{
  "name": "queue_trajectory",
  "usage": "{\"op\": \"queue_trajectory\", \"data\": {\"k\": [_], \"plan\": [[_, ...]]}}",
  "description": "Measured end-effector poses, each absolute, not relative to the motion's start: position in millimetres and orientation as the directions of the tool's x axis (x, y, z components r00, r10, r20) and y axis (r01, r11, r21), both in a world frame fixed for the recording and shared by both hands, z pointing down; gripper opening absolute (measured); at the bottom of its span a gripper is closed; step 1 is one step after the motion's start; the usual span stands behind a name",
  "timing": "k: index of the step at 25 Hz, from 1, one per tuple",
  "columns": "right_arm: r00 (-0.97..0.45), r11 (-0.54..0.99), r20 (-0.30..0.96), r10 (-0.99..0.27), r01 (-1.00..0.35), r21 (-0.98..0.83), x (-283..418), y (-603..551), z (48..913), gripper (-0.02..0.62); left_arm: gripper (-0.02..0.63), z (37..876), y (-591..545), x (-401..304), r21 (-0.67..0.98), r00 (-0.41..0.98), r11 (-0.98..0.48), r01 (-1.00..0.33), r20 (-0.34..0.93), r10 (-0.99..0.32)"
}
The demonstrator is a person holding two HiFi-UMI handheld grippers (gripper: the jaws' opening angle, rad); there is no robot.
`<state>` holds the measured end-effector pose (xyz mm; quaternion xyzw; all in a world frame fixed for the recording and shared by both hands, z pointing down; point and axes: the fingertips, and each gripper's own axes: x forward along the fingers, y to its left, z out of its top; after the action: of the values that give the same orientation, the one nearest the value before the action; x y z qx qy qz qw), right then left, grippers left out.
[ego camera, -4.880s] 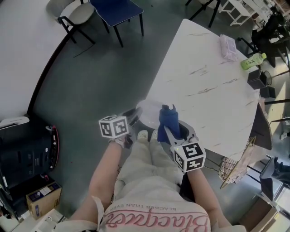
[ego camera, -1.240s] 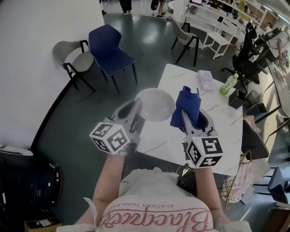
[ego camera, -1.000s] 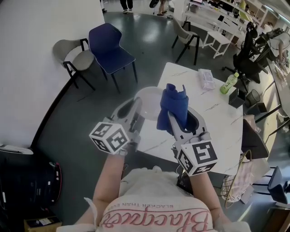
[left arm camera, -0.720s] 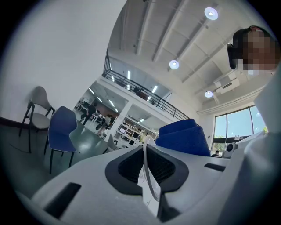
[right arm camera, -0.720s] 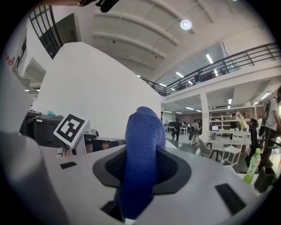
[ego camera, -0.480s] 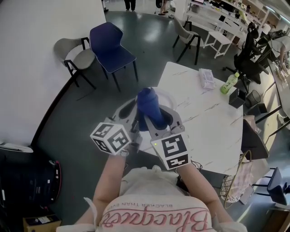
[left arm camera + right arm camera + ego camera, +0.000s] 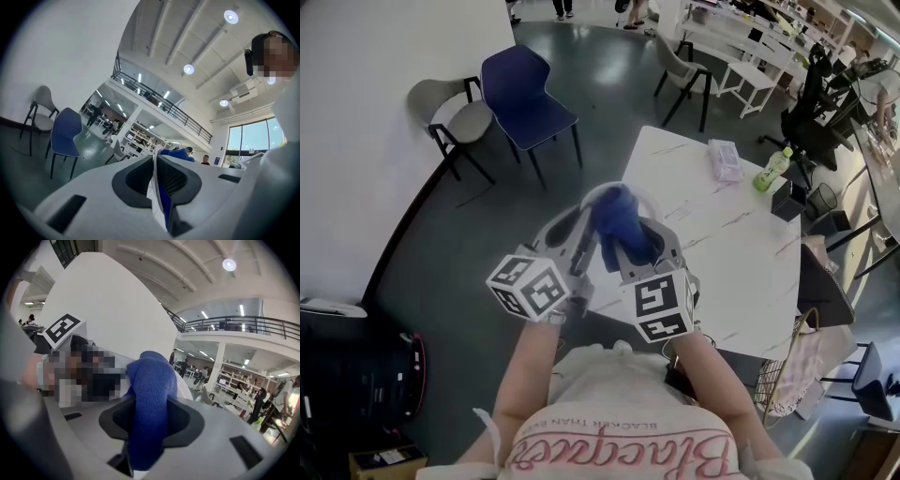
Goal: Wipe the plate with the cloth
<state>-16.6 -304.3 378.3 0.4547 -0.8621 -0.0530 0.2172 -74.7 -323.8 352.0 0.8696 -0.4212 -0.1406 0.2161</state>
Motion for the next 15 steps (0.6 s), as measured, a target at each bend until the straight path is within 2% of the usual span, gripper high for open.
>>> {"op": "queue_trajectory", "data": {"k": [15], "plan": [[-0.288,0.402,0.406,-0.867,-0.886,0.231,87,-313,412,0.134,0.021,354,-323,-70,0.45,0.627,-0.578,-0.681,-0.05,-0.777]]}}
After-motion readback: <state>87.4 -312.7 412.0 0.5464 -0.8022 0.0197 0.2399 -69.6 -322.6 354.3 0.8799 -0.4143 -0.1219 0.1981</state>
